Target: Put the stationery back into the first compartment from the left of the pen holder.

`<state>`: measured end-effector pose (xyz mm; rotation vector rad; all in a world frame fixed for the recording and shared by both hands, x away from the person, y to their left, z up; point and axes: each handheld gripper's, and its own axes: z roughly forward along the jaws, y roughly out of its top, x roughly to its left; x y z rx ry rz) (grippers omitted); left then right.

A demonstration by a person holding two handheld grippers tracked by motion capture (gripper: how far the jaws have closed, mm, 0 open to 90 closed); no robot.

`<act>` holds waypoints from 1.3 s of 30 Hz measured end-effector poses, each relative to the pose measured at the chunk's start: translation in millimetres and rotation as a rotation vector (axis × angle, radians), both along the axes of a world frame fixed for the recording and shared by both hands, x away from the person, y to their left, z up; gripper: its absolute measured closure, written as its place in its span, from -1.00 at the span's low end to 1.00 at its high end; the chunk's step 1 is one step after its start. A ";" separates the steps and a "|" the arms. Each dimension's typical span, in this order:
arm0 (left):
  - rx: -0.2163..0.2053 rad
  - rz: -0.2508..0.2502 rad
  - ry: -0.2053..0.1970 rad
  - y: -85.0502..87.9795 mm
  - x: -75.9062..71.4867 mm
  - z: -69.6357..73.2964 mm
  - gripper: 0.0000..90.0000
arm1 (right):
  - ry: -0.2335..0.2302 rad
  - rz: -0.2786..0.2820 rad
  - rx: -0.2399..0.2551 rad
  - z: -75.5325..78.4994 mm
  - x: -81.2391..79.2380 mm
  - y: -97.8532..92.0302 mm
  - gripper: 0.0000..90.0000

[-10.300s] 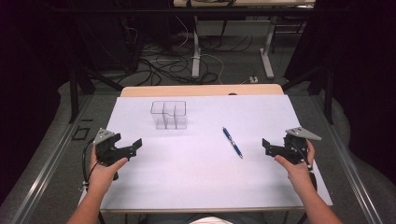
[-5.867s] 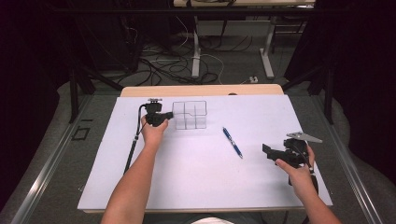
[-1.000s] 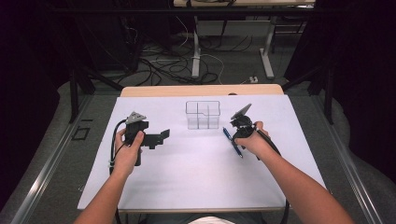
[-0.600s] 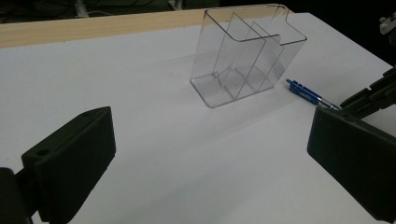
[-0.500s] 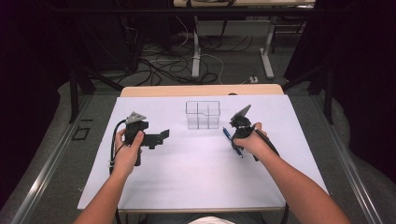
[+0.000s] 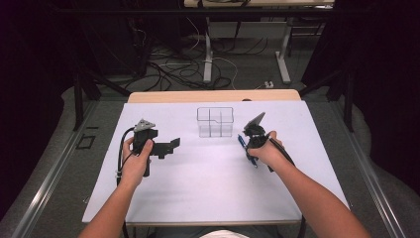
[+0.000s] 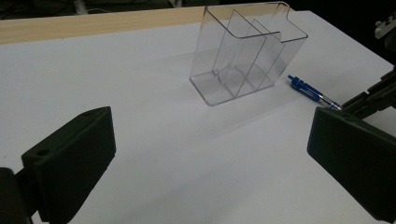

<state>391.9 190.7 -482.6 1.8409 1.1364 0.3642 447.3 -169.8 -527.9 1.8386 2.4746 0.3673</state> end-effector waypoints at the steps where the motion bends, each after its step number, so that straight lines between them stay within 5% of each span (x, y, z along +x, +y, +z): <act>1: -0.002 -0.002 -0.003 -0.9 -0.1 -0.2 -0.98 | 0.004 0.001 -0.002 0.3 0.2 -0.1 0.77; 19: -0.002 -0.005 0.003 -3.0 0.3 -1.1 -0.97 | -0.012 0.019 0.032 4.7 -2.3 -2.5 0.78; 21: -0.008 -0.004 0.002 -3.4 0.5 -1.4 -0.97 | 0.003 0.047 0.002 8.5 -2.8 -3.9 0.78; 29: -0.017 -0.006 0.030 -3.7 1.5 -1.6 -0.96 | -0.057 0.072 0.031 15.7 -11.3 -1.9 0.78; 30: -0.017 -0.007 0.030 -3.7 1.5 -1.6 -0.96 | -0.067 0.122 0.012 16.7 -10.4 -3.6 0.78; 31: -0.016 -0.006 0.031 -3.6 1.5 -1.4 -0.96 | -0.030 0.129 -0.027 21.5 -11.5 -2.7 0.78; 32: -0.021 -0.005 0.031 -3.8 1.5 -1.4 -0.96 | -0.169 0.107 0.091 10.9 -14.6 -1.8 0.78; 33: -0.019 -0.004 0.032 -3.6 1.3 -1.2 -0.96 | -0.169 0.107 0.091 10.9 -14.6 -1.8 0.78; 34: -0.019 -0.006 0.031 -3.4 1.3 -0.9 -0.96 | -0.031 0.174 -0.064 28.2 -15.1 -2.5 0.78; 35: -0.023 -0.004 0.028 -3.6 1.2 -1.0 -0.96 | -0.006 0.183 -0.106 32.9 -15.7 -1.5 0.78; 36: -0.024 -0.004 0.029 -3.5 1.1 -0.8 -0.96 | -0.047 0.186 -0.086 31.6 -17.7 -1.5 0.78; 37: -0.023 -0.003 0.028 -3.2 1.3 -0.7 -0.96 | -0.141 0.182 -0.026 26.0 -19.9 -2.1 0.78; 39: -0.024 -0.005 0.031 -2.9 1.5 -0.8 -0.96 | -0.186 0.228 -0.048 28.8 -22.6 -1.2 0.78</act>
